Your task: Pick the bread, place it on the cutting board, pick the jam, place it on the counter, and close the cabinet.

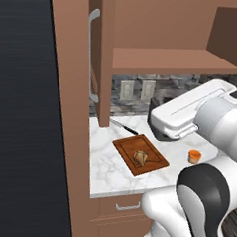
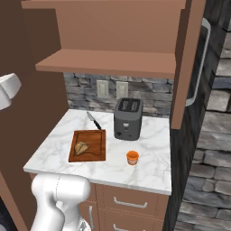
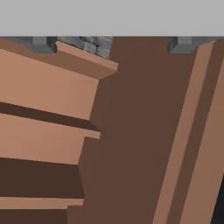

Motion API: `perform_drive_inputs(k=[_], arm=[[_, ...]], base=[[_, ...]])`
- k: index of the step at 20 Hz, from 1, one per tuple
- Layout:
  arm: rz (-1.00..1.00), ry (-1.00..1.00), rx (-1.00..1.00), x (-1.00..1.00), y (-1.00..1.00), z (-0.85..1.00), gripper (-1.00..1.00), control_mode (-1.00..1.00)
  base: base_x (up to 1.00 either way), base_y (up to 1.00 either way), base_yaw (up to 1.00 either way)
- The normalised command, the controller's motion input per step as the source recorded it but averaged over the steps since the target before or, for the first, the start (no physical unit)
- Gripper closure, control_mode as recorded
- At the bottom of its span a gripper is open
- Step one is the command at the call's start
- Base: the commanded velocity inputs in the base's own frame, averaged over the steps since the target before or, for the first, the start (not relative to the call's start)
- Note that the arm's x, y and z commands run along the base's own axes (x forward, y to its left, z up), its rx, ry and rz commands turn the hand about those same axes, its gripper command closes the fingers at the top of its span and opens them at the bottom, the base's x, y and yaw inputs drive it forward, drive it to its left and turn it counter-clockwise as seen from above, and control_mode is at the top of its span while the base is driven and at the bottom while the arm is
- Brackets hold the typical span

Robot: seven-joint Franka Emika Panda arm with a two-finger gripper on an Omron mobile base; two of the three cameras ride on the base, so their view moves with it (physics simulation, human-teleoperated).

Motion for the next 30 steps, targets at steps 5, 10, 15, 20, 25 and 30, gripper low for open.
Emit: perform_drive_inputs(k=[5,10,15,20,25,30], arm=[[0.08,0.00,0.00,-0.21,0.17,-0.02,-1.00,-1.00],[0.07,0.00,0.00,-0.22,0.21,-0.01,-1.00,-1.00],[0.06,0.00,0.00,-0.23,0.23,0.00,-1.00,-1.00],[0.04,-0.03,0.00,-0.11,0.17,0.00,-1.00,-1.00],[0.02,-0.04,0.00,-0.01,0.18,0.00,-1.00,-1.00],[0.00,-0.06,0.00,0.00,0.23,0.00,-1.00,-1.00]], base=[[0.00,0.00,0.00],[0.00,0.00,0.00],[0.00,0.00,0.00],[0.00,0.00,0.00],[0.00,0.00,0.00],[0.00,0.00,0.00]])
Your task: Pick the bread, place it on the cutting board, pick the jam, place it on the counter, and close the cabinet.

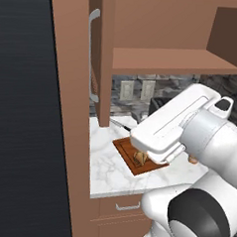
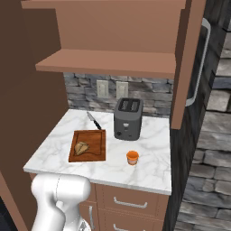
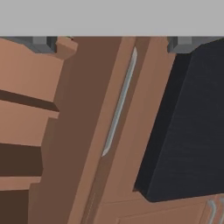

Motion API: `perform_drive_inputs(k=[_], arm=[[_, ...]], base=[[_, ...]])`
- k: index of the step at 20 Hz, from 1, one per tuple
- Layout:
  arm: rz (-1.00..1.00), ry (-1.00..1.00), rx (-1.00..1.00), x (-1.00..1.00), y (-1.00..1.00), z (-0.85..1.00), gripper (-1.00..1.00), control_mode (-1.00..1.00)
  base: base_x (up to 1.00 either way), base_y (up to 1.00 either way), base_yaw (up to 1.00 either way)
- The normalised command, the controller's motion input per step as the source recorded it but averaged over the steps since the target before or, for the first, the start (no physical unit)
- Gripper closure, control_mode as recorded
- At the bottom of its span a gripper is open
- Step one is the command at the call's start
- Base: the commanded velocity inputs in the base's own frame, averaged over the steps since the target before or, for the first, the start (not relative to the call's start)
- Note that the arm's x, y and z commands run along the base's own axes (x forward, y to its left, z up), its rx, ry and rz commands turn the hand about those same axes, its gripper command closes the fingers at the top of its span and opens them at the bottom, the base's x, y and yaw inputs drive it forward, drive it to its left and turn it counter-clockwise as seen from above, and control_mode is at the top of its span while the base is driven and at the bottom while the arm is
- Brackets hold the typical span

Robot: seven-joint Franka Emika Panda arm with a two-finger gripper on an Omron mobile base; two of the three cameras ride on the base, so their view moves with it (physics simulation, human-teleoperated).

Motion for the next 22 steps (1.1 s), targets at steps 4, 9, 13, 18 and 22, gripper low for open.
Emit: perform_drive_inputs(k=[4,9,13,18,22], arm=[[0.00,-0.09,0.00,0.00,0.14,0.00,-1.00,-1.00],[0.00,-0.09,0.00,0.06,0.09,0.00,-1.00,-1.00],[0.00,-0.09,0.00,0.14,0.06,-0.01,-1.00,-1.00],[0.00,-0.08,0.00,0.17,0.07,-0.01,-1.00,-1.00],[0.00,-0.05,0.00,0.12,0.11,-0.02,-1.00,-1.00]], base=[[0.00,0.00,0.00],[0.00,0.00,0.00],[0.00,0.00,0.00],[0.00,0.00,0.00],[0.00,0.00,0.00]])
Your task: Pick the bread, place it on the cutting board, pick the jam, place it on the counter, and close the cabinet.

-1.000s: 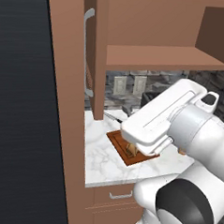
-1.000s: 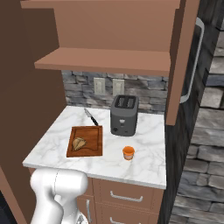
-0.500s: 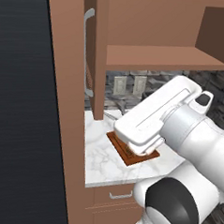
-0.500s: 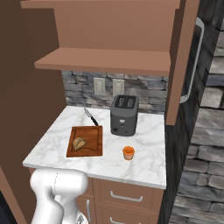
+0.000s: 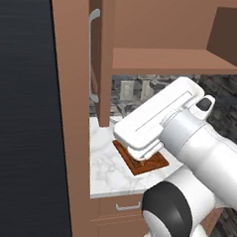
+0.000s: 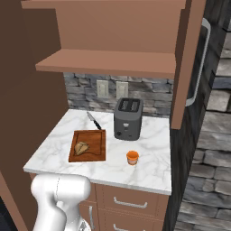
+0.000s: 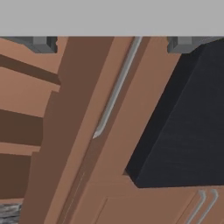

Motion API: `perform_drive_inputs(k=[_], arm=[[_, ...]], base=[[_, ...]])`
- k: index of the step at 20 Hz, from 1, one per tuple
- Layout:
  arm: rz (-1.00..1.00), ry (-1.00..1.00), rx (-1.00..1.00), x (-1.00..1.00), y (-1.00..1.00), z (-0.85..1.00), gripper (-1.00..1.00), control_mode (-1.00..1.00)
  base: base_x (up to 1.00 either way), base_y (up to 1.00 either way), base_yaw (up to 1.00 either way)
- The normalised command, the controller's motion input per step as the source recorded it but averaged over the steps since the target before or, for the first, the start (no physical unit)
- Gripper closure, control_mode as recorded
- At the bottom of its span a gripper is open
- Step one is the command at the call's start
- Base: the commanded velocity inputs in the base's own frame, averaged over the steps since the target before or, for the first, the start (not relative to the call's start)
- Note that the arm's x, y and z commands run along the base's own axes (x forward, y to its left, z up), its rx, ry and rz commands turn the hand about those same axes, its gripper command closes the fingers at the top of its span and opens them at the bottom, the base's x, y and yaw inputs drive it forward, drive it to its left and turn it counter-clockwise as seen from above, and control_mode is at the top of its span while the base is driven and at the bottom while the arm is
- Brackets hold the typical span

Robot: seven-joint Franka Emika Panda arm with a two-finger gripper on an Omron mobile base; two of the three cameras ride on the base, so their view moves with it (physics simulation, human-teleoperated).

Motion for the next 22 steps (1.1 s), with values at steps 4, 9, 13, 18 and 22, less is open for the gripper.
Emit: perform_drive_inputs(k=[4,9,13,18,22], arm=[[0.00,0.00,0.00,0.12,0.17,-0.02,-1.00,-1.00],[-0.03,0.00,0.00,0.16,0.09,0.00,-1.00,-1.00],[-0.05,0.00,0.00,0.15,0.00,0.00,-1.00,-1.00],[-0.05,0.00,0.00,0.09,0.04,-0.03,-1.00,-1.00],[-0.04,0.00,0.00,0.02,0.07,-0.05,-1.00,-1.00]], base=[[0.00,0.00,0.00],[0.00,0.00,0.00],[0.00,0.00,0.00],[0.00,0.00,0.00],[0.00,0.00,0.00]])
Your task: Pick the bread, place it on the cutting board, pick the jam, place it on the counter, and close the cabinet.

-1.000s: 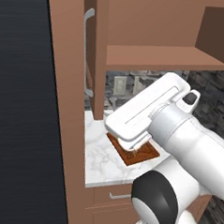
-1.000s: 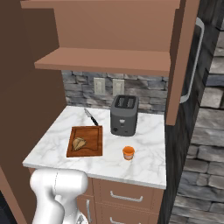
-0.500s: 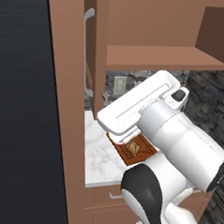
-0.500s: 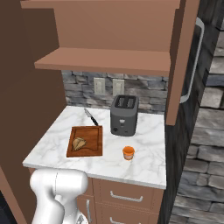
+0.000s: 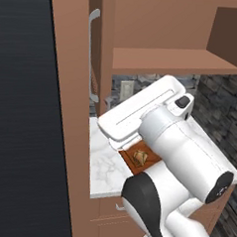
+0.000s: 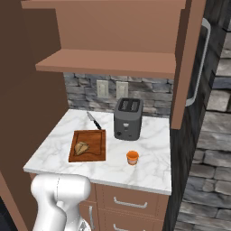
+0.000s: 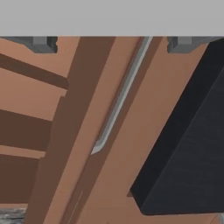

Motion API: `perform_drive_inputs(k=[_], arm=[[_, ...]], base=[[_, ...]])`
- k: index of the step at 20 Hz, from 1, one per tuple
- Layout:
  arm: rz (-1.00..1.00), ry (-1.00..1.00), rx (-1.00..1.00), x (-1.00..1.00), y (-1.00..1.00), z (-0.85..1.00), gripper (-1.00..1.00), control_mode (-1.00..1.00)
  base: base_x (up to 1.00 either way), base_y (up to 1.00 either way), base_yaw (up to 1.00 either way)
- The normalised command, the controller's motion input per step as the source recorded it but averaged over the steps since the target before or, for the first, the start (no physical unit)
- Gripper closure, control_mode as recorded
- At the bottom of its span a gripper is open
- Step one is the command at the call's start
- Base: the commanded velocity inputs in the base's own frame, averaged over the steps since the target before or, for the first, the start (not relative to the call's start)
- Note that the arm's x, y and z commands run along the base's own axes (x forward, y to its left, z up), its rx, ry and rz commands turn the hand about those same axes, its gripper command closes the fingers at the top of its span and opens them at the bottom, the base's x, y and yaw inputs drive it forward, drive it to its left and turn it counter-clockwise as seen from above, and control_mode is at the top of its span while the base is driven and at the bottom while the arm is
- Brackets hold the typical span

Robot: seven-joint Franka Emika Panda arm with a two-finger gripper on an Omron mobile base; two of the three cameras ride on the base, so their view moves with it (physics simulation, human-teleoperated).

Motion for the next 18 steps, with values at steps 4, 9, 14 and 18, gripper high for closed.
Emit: perform_drive_inputs(k=[4,9,14,18], arm=[[-0.04,0.00,0.00,0.00,0.05,0.00,-1.00,-1.00],[-0.03,0.00,0.00,0.00,0.03,0.00,-1.00,-1.00],[-0.04,0.00,0.00,0.05,0.02,0.00,-1.00,-1.00],[-0.03,0.00,0.00,0.16,0.00,0.00,-1.00,-1.00]], base=[[0.00,0.00,0.00],[0.00,0.00,0.00],[0.00,0.00,0.00],[0.00,0.00,0.00]])
